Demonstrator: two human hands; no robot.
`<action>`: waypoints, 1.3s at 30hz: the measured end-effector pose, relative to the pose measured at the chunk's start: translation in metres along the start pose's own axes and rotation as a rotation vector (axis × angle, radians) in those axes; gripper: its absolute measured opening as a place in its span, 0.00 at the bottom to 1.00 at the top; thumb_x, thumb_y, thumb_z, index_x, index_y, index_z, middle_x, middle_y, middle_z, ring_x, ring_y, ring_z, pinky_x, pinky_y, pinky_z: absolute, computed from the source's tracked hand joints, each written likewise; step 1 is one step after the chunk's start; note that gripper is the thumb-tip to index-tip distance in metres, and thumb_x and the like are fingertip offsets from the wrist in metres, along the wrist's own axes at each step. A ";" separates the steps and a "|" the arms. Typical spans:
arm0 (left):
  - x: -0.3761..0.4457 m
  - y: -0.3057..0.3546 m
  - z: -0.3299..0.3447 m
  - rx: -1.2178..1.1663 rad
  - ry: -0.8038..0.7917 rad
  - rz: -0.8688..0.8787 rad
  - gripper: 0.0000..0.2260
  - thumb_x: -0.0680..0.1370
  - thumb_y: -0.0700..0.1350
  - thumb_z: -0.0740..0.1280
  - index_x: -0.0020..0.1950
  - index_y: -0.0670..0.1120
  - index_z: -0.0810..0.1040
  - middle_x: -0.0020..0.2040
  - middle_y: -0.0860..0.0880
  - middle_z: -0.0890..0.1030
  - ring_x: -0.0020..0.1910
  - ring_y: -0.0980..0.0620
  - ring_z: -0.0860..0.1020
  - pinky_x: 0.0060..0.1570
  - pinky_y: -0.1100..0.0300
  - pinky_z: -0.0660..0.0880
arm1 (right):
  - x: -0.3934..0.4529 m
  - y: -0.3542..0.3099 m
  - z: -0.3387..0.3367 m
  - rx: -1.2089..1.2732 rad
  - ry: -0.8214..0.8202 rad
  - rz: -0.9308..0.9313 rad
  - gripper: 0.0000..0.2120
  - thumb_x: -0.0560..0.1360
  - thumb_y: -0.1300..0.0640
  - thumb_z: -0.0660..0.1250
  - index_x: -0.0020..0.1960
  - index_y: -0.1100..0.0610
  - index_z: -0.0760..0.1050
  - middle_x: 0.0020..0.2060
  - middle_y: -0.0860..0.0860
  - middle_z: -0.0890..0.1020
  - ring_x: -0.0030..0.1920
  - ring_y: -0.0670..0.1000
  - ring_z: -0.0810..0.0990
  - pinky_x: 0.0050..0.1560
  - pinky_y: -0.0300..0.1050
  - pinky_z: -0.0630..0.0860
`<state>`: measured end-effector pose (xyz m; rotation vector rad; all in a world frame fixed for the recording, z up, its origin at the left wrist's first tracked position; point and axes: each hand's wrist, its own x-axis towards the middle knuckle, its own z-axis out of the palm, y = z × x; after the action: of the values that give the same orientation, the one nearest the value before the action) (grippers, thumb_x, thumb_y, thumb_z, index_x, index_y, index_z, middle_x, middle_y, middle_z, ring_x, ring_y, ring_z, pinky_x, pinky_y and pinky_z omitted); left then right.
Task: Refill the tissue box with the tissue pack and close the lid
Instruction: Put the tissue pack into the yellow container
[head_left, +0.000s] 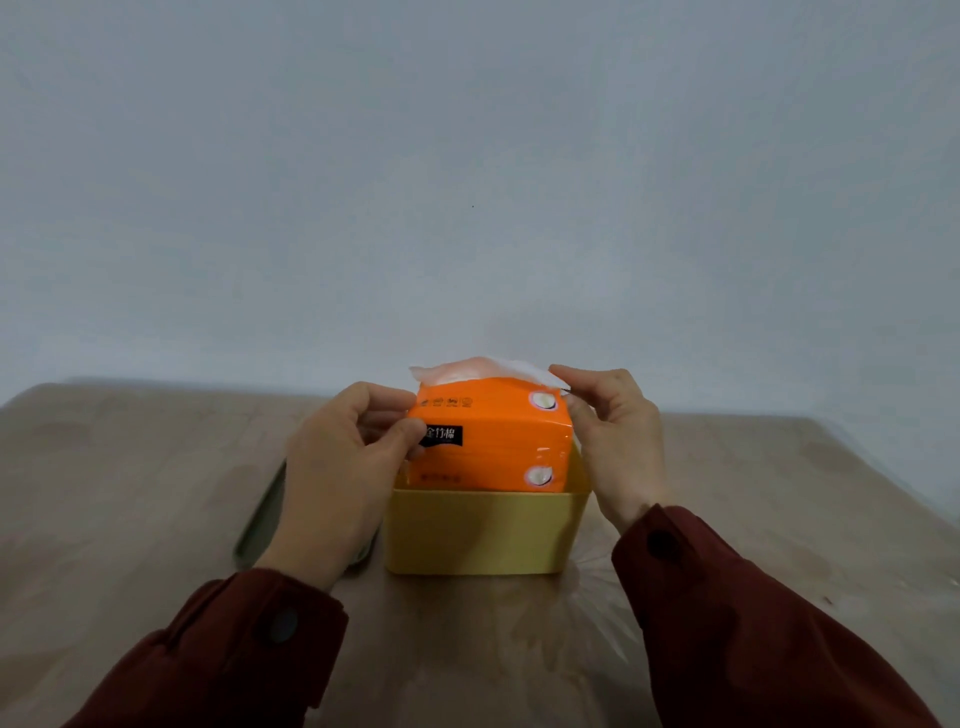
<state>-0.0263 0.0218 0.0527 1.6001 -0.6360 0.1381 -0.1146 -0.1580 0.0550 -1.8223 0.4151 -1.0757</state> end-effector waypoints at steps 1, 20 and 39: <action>-0.001 0.000 0.000 0.019 0.011 0.006 0.13 0.71 0.37 0.70 0.39 0.56 0.76 0.36 0.52 0.82 0.30 0.63 0.80 0.31 0.74 0.74 | 0.000 0.000 0.000 0.001 -0.002 0.000 0.19 0.74 0.64 0.64 0.42 0.38 0.77 0.47 0.48 0.78 0.49 0.43 0.77 0.50 0.43 0.75; -0.009 -0.011 0.004 0.219 0.046 0.007 0.11 0.69 0.42 0.73 0.39 0.58 0.77 0.36 0.60 0.80 0.37 0.72 0.77 0.35 0.81 0.70 | -0.001 0.009 -0.003 -0.044 -0.083 0.078 0.18 0.73 0.66 0.65 0.37 0.42 0.79 0.41 0.43 0.82 0.45 0.42 0.78 0.45 0.38 0.74; -0.011 -0.002 0.006 0.661 0.013 0.066 0.05 0.66 0.50 0.74 0.41 0.55 0.84 0.32 0.58 0.77 0.35 0.59 0.68 0.40 0.60 0.64 | -0.011 0.014 -0.008 -0.417 -0.194 0.073 0.05 0.67 0.49 0.68 0.37 0.47 0.82 0.56 0.51 0.81 0.67 0.46 0.66 0.65 0.55 0.66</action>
<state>-0.0361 0.0193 0.0449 2.2081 -0.6712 0.4432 -0.1242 -0.1621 0.0390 -2.2357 0.6188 -0.7918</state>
